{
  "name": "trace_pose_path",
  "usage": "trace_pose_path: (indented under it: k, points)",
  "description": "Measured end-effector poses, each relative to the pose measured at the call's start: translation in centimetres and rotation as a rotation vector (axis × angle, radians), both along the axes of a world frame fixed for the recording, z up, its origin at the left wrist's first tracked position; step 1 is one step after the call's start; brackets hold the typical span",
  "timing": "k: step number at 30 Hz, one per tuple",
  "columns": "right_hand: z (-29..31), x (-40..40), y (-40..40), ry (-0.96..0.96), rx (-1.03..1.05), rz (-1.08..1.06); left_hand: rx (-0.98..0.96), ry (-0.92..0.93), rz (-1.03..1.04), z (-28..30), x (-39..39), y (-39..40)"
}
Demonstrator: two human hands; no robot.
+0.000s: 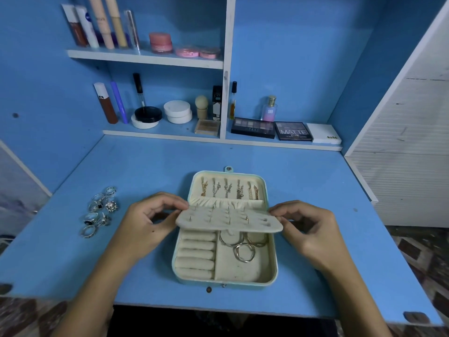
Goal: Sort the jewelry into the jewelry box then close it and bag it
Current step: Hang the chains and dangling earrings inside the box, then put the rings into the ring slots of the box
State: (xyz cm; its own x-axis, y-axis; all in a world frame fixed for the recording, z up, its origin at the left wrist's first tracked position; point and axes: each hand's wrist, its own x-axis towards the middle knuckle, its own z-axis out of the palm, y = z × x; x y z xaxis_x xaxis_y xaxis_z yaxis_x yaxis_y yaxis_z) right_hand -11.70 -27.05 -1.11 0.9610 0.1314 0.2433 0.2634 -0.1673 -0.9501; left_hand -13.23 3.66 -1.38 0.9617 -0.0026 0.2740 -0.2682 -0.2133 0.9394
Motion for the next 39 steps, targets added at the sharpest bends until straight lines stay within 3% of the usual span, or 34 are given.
trace_pose_path:
  k: [9,20,28,33,39]
  points:
    - [1.4,1.0,0.7,0.084,-0.032,-0.062,0.007,0.129,0.023,1.0,1.4,-0.2]
    - [2.3,2.7,2.0,0.169,-0.183,-0.232,0.064,0.123,0.216,0.7,3.0,-1.4]
    - [1.5,3.0,2.9,0.137,-0.413,-0.332,0.322,0.018,0.369,0.1,3.1,-2.4]
    - [1.2,2.8,3.4,0.144,-0.399,-0.379,0.416,0.000,0.437,-0.1,3.0,-3.0]
    - [1.0,2.8,3.6,0.160,-0.372,-0.402,0.353,0.054,0.452,0.2,3.0,-3.1]
